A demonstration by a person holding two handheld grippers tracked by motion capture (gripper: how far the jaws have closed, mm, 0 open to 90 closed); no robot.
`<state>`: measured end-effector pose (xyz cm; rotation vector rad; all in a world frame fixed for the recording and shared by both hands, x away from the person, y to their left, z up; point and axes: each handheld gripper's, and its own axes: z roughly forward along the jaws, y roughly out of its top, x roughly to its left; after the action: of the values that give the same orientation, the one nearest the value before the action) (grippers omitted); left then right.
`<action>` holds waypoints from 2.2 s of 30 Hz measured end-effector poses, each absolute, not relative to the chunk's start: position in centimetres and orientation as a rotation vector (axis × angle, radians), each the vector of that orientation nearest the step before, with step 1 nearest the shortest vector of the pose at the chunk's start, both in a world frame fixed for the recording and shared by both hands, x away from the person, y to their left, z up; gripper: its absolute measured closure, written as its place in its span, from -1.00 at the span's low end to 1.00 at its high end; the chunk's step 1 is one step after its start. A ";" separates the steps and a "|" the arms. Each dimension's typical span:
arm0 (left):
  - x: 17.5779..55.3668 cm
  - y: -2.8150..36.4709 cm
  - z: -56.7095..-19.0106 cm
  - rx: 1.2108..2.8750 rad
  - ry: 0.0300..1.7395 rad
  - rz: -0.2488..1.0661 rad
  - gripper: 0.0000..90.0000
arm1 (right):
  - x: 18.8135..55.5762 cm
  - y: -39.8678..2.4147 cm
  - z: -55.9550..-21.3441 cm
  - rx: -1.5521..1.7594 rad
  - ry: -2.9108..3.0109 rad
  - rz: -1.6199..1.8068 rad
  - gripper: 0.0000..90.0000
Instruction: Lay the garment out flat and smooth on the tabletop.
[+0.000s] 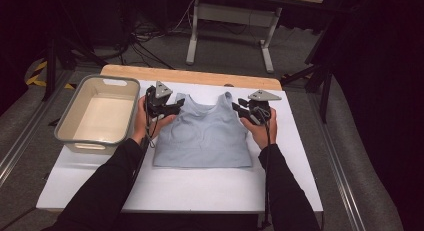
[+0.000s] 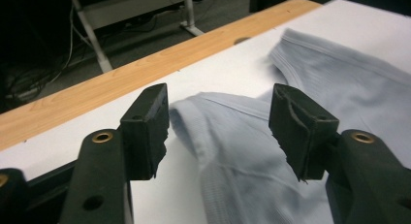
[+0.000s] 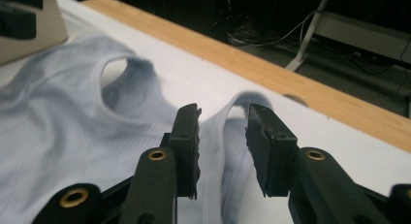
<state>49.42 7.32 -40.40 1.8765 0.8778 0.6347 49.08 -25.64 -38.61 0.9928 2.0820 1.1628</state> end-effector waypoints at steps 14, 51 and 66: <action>44.2 6.9 -42.8 2.058 0.660 0.594 -0.32 | 46.0 -27.9 -42.2 1.011 2.203 1.075 0.23; 37.2 9.9 -46.4 2.303 0.420 0.309 0.86 | 44.1 -29.5 -44.1 1.195 2.321 1.008 0.72; 37.1 9.6 -43.5 2.174 0.405 0.393 0.48 | 41.6 -28.7 -42.7 1.011 2.214 0.995 0.31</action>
<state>37.15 9.61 -43.48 2.1745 0.4048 0.3928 41.56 -28.66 -42.66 1.0115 2.2143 0.9945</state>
